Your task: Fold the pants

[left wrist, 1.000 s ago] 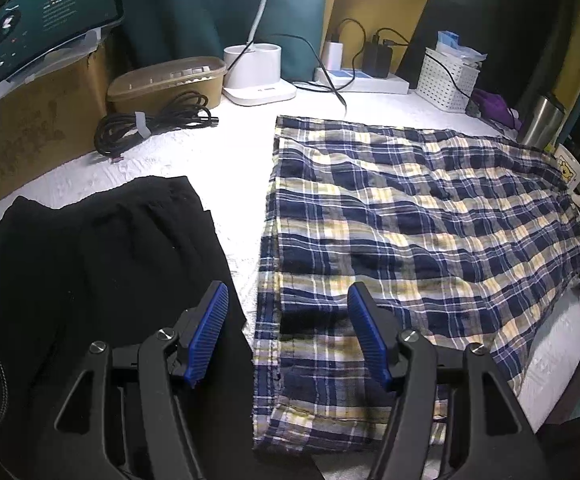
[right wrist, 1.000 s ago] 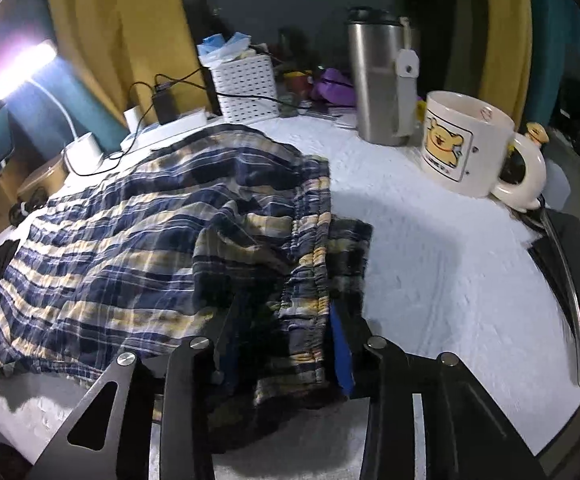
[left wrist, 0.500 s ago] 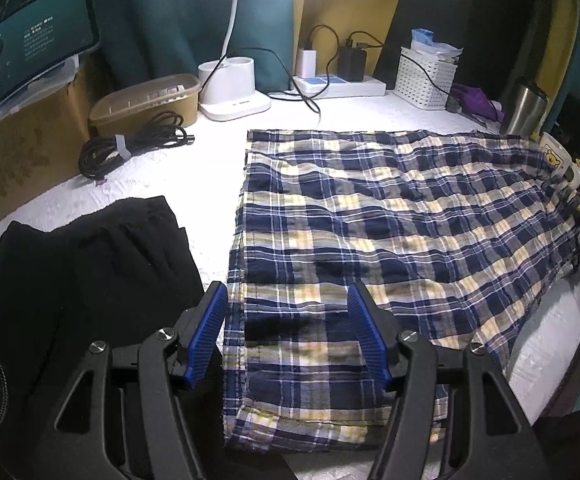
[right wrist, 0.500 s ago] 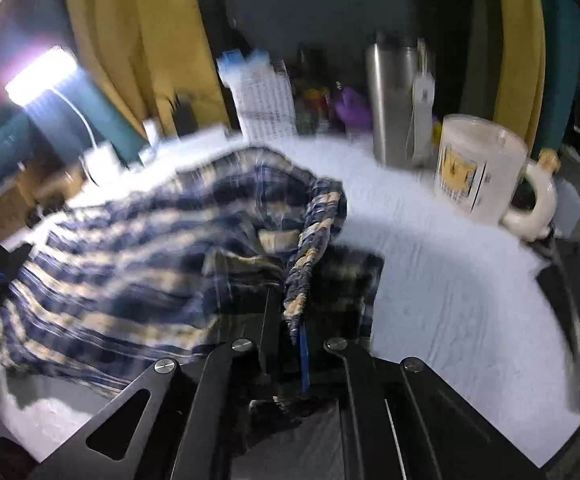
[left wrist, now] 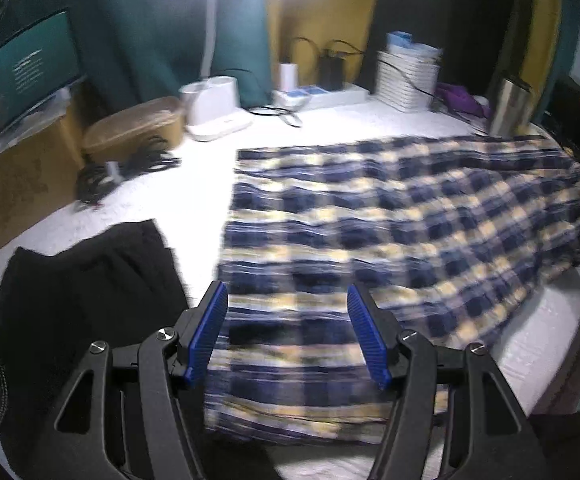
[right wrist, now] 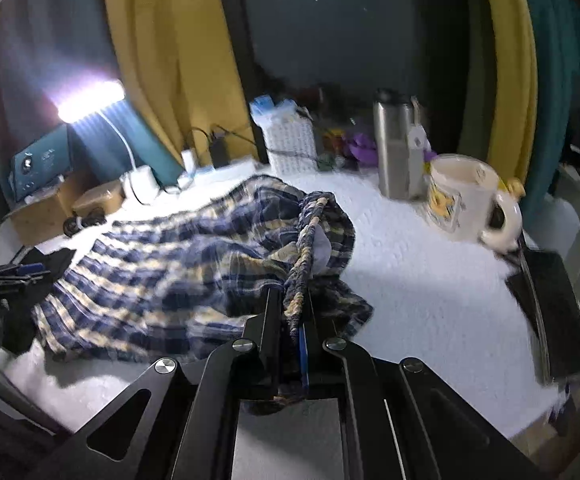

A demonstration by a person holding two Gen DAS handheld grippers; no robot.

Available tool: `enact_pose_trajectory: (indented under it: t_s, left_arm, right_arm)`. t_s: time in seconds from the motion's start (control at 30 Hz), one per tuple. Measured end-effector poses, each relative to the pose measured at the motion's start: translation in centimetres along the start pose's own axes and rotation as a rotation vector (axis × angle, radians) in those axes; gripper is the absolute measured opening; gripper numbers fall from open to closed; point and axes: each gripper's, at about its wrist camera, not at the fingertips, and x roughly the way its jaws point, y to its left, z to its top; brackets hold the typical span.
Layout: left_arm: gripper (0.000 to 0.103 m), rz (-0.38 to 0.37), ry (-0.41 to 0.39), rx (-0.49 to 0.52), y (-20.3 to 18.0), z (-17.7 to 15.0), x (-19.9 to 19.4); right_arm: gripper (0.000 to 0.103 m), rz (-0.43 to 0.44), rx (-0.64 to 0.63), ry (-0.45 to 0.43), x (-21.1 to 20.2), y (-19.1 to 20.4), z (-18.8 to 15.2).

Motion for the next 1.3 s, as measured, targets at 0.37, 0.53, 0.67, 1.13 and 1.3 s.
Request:
enact_pose_trajectory:
  t_s: [0.37,0.53,0.67,1.13,1.3]
  left_arm:
    - [0.062,-0.057,0.102,0.115,-4.5,-2.3,3.2]
    - [0.062,-0.021,0.076,0.081,-2.4,-1.3,2.8]
    - [0.062,0.008,0.058,0.069,-0.8,-0.4,2.7]
    - [0.062,0.031,0.031,0.049,3.3,3.8,6.2]
    - [0.062,0.030,0.030,0.059,4.2,5.6,8.0]
  right_arm:
    - [0.006,-0.161,0.032,0.098,3.4,-1.9,-4.7]
    - [0.011,-0.194,-0.031,0.049,2.9,-0.8,-3.3]
    - [0.028,-0.222,-0.049,0.032,3.1,-0.2,-1.3]
    - [0.085,-0.268,-0.065,0.068,9.1,1.0,4.6]
    - [0.085,-0.352,-0.087,0.130,12.6,0.5,5.6]
